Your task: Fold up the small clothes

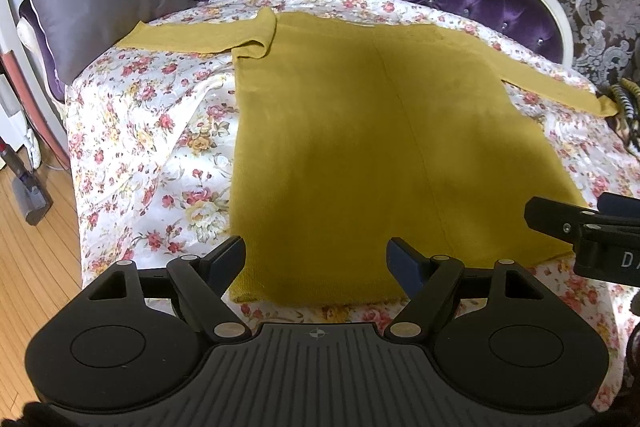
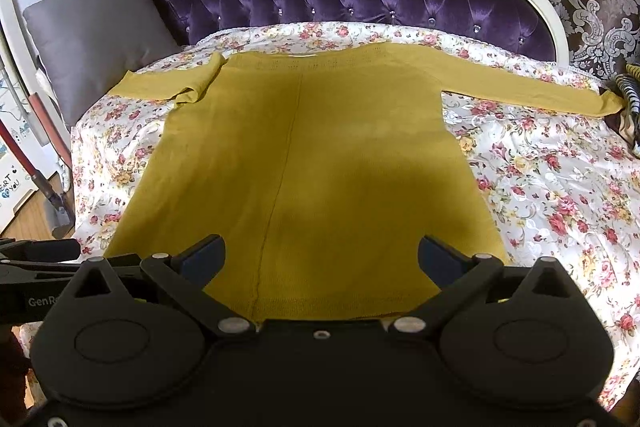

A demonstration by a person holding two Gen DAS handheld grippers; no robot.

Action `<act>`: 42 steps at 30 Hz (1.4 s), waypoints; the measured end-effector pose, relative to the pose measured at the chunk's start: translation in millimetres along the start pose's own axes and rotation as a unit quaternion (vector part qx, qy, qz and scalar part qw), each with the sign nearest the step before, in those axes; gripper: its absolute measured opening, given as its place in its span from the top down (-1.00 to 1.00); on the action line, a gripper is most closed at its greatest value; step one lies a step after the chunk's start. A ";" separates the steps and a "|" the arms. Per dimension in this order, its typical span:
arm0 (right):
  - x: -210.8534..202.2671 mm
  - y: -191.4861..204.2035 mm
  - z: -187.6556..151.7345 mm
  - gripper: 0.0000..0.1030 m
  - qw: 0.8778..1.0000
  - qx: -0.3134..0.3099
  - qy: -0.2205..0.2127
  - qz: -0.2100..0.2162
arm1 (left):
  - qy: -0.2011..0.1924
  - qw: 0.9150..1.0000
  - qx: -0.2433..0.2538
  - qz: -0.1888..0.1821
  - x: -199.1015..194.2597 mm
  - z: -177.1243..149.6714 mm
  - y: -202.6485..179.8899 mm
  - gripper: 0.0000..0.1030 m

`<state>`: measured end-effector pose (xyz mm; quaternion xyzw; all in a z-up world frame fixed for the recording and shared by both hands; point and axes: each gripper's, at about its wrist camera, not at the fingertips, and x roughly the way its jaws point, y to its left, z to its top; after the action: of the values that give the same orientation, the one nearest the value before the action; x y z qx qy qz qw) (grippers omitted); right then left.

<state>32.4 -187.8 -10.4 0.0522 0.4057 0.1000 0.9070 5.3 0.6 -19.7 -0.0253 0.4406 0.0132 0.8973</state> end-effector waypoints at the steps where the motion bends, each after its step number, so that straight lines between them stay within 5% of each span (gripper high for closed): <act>1: -0.2 0.0 0.0 -0.99 1.000 0.000 0.000 0.000 | -0.001 1.000 0.001 0.001 -0.2 0.3 -0.2 -0.48; 21: 10.4 -1.1 1.8 -0.99 1.000 0.011 0.010 0.005 | 0.003 1.000 0.009 0.020 7.2 2.1 0.7 -0.48; 38: 32.3 -3.6 18.5 -0.99 0.999 -0.002 0.040 -0.030 | 0.020 0.995 0.055 0.075 24.7 15.8 -4.8 -0.49; 42: 30.6 -0.4 26.4 -0.99 0.999 -0.022 0.031 -0.017 | 0.029 0.998 0.037 0.052 29.8 24.2 2.2 -0.49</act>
<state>72.0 -181.7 -15.1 0.0219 0.4320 0.0952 0.8966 42.6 4.3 -28.5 0.0308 0.4671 0.0431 0.8826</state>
